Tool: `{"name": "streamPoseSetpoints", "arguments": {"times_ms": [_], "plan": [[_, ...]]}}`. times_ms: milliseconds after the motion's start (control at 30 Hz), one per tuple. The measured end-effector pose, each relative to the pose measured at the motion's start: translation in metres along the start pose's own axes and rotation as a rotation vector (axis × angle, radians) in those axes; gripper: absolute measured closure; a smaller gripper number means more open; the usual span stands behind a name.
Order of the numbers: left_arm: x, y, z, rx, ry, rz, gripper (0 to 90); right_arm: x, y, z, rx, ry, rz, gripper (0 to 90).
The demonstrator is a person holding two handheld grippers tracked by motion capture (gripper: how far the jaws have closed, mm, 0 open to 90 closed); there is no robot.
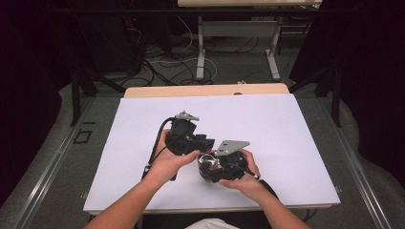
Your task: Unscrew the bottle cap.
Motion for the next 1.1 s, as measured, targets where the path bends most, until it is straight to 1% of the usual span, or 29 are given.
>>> {"name": "streamPoseSetpoints", "arguments": {"times_ms": [33,133,167,200,233,267,300,333,400,433,467,500,567,600,667,733,767,800,833,867,900,933,967,1033,1100], "plan": [[0.000,0.000,-0.001,0.015,0.000,-0.002,63.0,-0.001,0.000,0.000,0.002,-0.007,-0.009,29.6],[-0.001,0.000,0.000,0.017,-0.007,-0.001,62.9,-0.001,-0.001,-0.001,0.005,-0.008,-0.006,29.6],[-0.001,0.001,0.000,-0.001,-0.013,-0.005,62.7,0.000,-0.001,-0.001,-0.002,-0.008,-0.011,29.6],[-0.001,0.001,0.001,-0.019,-0.020,-0.008,62.3,0.000,-0.001,-0.001,-0.004,-0.003,-0.003,29.6],[-0.001,0.001,0.002,-0.031,-0.025,-0.015,60.7,0.000,0.000,-0.002,-0.007,-0.003,-0.014,29.6],[-0.001,0.001,0.002,-0.044,-0.032,-0.024,56.9,0.001,0.000,-0.002,0.002,-0.002,-0.016,29.6],[0.000,0.002,0.002,-0.039,-0.036,-0.032,54.7,0.001,0.000,-0.002,-0.007,-0.005,-0.025,29.6],[0.001,0.002,0.003,-0.041,-0.051,-0.025,53.1,0.001,0.000,-0.002,-0.012,-0.002,-0.026,29.6],[0.003,0.003,0.005,-0.072,-0.063,-0.038,48.0,0.002,0.000,-0.002,-0.010,0.002,-0.024,29.6],[0.004,0.003,0.006,-0.083,-0.068,-0.033,47.3,0.002,0.000,-0.002,-0.009,0.003,-0.025,29.6],[0.006,0.003,0.007,-0.102,-0.086,-0.037,46.6,0.002,0.000,-0.002,-0.009,0.011,-0.023,29.6],[0.007,0.003,0.007,-0.109,-0.107,-0.040,45.2,0.002,0.000,-0.002,-0.013,0.015,-0.025,29.6],[0.010,0.003,0.009,-0.158,-0.140,-0.025,44.8,0.003,0.000,-0.002,-0.012,0.023,-0.024,29.6],[0.011,0.004,0.010,-0.186,-0.154,-0.022,44.7,0.003,0.000,-0.002,-0.009,0.027,-0.035,29.6],[0.012,0.004,0.011,-0.240,-0.175,-0.018,45.0,0.003,0.001,-0.002,-0.005,0.036,-0.040,29.6],[0.012,0.005,0.013,-0.297,-0.191,0.013,45.6,0.003,0.001,-0.001,-0.003,0.051,-0.041,29.6],[0.012,0.005,0.014,-0.336,-0.204,0.041,45.6,0.003,0.001,-0.001,-0.002,0.053,-0.045,29.6],[0.011,0.005,0.015,-0.359,-0.201,0.036,45.7,0.002,0.002,-0.001,0.009,0.056,-0.052,29.6],[0.011,0.004,0.016,-0.360,-0.208,0.043,46.2,0.003,0.002,-0.001,0.007,0.060,-0.045,29.6],[0.011,0.004,0.017,-0.374,-0.212,0.051,47.6,0.003,0.002,0.000,0.012,0.063,-0.040,29.6],[0.011,0.004,0.018,-0.371,-0.219,0.053,48.2,0.003,0.002,0.000,0.015,0.061,-0.042,29.5],[0.011,0.004,0.018,-0.367,-0.237,0.050,48.3,0.003,0.002,0.000,0.014,0.067,-0.037,29.6],[0.011,0.004,0.019,-0.362,-0.251,0.052,50.3,0.004,0.002,0.000,0.017,0.072,-0.033,29.6],[0.011,0.005,0.019,-0.364,-0.250,0.052,51.8,0.004,0.002,0.001,0.012,0.077,-0.033,29.6],[0.010,0.005,0.020,-0.368,-0.251,0.051,52.7,0.003,0.002,0.001,0.015,0.076,-0.046,29.6]]}}
Point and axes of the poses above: each handheld gripper's, and its own axes: x roughly backward along the jaws, y roughly out of its top, z roughly to its left, the point moved 1 cm from there along -x, roughly forward along the jaws, and after that the axes turned 4 degrees about x, right-handed, at the moved point
